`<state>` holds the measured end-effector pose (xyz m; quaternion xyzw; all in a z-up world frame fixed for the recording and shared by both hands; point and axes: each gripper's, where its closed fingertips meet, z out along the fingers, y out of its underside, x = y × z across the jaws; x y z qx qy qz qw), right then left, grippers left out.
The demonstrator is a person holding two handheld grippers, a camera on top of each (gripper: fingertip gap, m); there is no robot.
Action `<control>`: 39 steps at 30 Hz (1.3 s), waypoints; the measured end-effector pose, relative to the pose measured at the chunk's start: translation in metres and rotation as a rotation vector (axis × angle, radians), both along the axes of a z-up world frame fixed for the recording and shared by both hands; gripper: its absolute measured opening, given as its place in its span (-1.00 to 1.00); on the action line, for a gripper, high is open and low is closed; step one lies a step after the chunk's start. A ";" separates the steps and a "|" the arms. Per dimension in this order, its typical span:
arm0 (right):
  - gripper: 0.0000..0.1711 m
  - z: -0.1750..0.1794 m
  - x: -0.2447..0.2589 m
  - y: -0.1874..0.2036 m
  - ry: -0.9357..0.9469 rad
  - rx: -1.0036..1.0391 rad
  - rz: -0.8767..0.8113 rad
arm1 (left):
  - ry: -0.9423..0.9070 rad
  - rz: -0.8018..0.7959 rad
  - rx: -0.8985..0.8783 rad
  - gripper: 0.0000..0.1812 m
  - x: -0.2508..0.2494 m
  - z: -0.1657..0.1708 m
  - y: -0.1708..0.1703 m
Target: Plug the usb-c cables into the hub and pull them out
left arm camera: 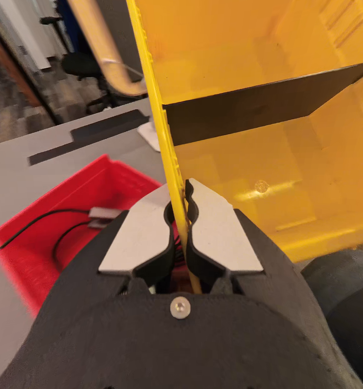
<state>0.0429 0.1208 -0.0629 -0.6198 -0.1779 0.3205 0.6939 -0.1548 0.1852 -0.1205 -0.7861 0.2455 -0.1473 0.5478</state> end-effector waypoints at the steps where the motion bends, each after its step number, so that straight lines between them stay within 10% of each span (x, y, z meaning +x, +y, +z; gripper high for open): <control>1: 0.34 -0.004 0.010 -0.007 0.011 -0.017 -0.011 | 0.014 -0.042 -0.007 -0.93 0.024 -0.004 0.002; 12: 0.29 -0.068 0.147 -0.007 -0.107 -0.253 -0.336 | 0.128 -0.282 -0.171 -0.94 0.210 -0.090 -0.002; 27: -0.15 -0.162 0.230 0.017 -0.440 -0.467 -0.559 | 0.009 -0.495 -0.453 -0.35 0.272 -0.137 -0.054; 32: -0.45 -0.166 0.249 0.024 -0.618 -0.469 -0.609 | 0.012 -0.470 -0.274 -0.35 0.235 -0.078 -0.059; 39: -0.55 -0.169 0.267 0.033 -0.769 -0.475 -0.599 | 0.293 0.142 -0.014 -0.15 0.008 -0.023 -0.001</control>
